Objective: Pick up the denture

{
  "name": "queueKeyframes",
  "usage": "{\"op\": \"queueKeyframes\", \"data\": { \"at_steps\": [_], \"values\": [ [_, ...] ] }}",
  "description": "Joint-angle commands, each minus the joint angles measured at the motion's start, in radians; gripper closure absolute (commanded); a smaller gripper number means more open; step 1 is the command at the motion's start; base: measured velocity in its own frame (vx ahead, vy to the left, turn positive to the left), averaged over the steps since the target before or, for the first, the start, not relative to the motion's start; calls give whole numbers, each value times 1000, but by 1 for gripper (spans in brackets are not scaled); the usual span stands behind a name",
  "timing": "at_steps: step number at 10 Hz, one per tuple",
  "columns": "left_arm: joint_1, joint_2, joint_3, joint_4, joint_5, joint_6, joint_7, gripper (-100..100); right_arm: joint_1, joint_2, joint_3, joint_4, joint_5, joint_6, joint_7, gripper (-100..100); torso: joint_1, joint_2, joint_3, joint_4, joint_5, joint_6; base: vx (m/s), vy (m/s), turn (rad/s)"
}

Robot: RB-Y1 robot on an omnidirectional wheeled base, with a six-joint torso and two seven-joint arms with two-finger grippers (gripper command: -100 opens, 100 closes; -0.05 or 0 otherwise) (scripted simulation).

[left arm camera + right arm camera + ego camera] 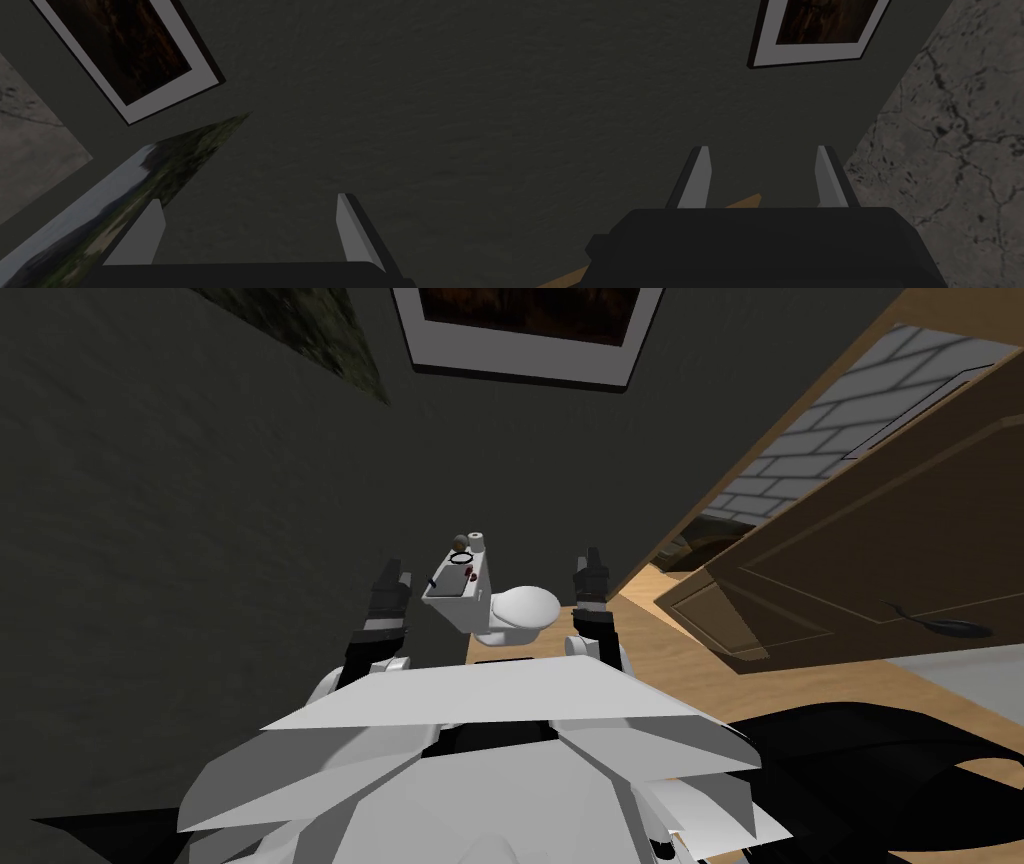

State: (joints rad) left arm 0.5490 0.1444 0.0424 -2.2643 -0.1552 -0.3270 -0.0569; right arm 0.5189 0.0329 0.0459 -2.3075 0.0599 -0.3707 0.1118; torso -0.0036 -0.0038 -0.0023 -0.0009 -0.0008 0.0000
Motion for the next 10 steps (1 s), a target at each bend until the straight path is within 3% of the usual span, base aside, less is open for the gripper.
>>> {"op": "queueKeyframes", "data": {
  "at_steps": [1,10],
  "values": [
    [-5,10,0,6,-8,31,-4,-100,0,0,0,0,0,0,0,0,0,0,0,0,0,0,49,-54,-35],
    [-5,140,-3,112,-76,208,-39,-100,0,0,0,0,0,0,0,0,-1,-1,0,0,0,0,69,-69,-59]
  ]
}}
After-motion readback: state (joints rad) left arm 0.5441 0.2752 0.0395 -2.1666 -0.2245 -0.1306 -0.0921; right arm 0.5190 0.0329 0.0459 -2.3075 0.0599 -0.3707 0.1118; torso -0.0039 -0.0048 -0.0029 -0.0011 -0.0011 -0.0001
